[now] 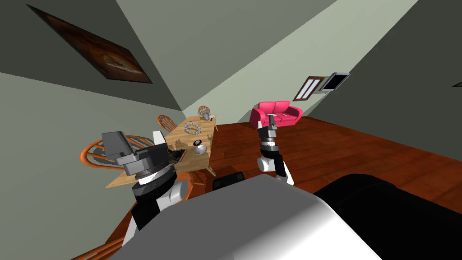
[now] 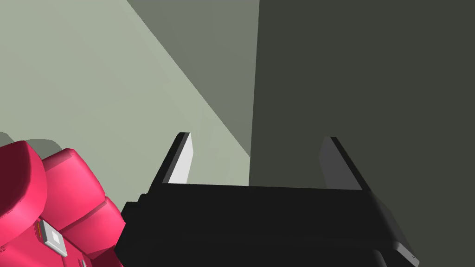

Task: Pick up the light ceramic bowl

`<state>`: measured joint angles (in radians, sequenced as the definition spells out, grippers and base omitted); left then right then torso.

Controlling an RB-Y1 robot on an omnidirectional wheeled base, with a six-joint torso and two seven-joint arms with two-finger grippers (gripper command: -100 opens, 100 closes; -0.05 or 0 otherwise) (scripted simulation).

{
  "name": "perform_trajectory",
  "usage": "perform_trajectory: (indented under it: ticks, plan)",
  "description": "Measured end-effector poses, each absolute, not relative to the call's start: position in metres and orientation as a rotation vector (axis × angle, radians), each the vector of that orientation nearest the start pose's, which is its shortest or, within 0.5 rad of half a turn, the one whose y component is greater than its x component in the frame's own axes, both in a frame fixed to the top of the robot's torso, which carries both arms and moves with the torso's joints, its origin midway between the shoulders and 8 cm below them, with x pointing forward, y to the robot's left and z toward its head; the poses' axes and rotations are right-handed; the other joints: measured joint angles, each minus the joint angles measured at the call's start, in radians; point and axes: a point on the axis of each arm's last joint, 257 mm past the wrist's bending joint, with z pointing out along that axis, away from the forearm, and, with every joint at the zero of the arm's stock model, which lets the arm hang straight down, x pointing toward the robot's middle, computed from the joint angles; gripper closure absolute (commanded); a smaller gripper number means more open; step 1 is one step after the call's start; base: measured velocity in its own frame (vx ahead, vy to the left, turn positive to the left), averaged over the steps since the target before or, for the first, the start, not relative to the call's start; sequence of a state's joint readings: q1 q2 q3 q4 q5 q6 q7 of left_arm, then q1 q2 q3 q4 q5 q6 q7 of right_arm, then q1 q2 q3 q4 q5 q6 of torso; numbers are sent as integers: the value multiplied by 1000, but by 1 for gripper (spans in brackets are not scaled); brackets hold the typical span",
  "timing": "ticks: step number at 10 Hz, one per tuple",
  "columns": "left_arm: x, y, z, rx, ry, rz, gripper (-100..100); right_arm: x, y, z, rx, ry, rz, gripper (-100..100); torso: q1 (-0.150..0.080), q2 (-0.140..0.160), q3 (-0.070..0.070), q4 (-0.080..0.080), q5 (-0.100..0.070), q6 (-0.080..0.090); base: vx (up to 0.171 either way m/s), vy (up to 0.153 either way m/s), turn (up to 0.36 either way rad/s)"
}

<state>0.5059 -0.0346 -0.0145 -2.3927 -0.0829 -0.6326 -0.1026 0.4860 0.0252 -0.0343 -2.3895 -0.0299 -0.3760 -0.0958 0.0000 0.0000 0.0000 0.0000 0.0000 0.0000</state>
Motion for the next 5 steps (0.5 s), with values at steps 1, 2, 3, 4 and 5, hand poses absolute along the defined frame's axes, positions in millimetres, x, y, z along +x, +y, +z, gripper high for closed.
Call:
perform_trajectory:
  ticks: [1, 2, 3, 4, 5]
  plan:
    - [297, 258, 89, -410, 505, -1209, -100, 339, -293, 54, 725, 544, 1382, 0, 1, 1, 0, 0, 0, 0, -30, 39, -116]
    - [302, 259, 84, -420, 533, -1210, -100, 339, -293, 54, 725, 544, 1382, 0, 3, 2, 1, 0, 1, 0, -48, 47, -154]
    - [309, 260, 75, -434, 561, -1211, -100, 339, -293, 54, 725, 544, 1382, 0, 3, 3, 2, 1, 1, 0, -50, 51, -151]
    - [315, 264, 68, -450, 589, -1210, -100, 339, -293, 54, 725, 544, 1382, 0, 4, 3, 2, 1, 1, 0, -48, 62, -152]
    - [320, 268, 63, -470, 617, -1208, -100, 339, -293, 54, 725, 544, 1382, 0, 5, 3, 2, 1, 1, 0, -59, 73, -166]
